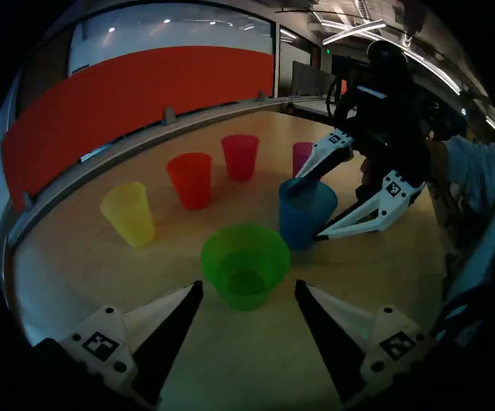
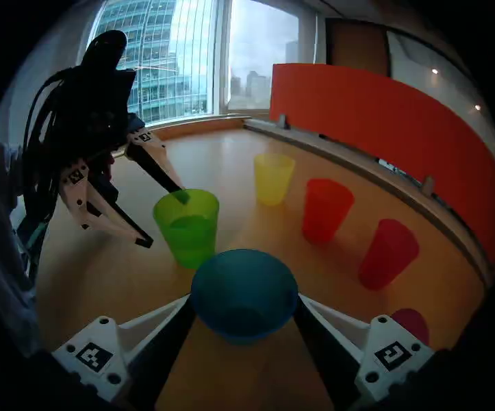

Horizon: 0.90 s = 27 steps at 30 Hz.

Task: Pour water

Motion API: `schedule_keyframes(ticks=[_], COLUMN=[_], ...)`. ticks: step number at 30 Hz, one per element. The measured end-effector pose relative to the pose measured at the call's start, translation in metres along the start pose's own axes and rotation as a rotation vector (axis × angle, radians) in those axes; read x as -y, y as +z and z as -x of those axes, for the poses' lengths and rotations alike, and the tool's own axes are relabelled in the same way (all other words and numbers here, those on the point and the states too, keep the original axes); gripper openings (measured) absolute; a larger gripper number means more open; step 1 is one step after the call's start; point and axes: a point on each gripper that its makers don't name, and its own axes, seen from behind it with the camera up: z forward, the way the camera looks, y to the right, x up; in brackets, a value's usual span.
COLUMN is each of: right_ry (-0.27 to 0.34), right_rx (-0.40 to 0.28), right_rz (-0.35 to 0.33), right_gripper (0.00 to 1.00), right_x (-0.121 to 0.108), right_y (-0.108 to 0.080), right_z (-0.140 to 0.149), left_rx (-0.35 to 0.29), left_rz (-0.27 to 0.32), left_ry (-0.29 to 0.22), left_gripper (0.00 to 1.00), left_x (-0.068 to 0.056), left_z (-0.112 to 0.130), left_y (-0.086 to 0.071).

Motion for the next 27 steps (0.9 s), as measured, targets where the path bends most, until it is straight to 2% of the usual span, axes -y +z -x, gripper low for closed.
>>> schedule_keyframes(ticks=[9,27], right_ry=[-0.005,0.025], right_rx=[-0.001,-0.024], right_rz=[0.012,0.084], right_gripper=[1.0,1.0], right_x=[0.001,-0.006], right_y=[-0.017,-0.069], right_z=[0.002,0.024], left_rx=[-0.001,-0.038], left_rz=[-0.022,-0.085], left_ry=[-0.01,-0.058], left_gripper=[1.0,1.0], left_x=[0.003,0.01], left_z=[0.004,0.011], left_y=[-0.009,-0.034])
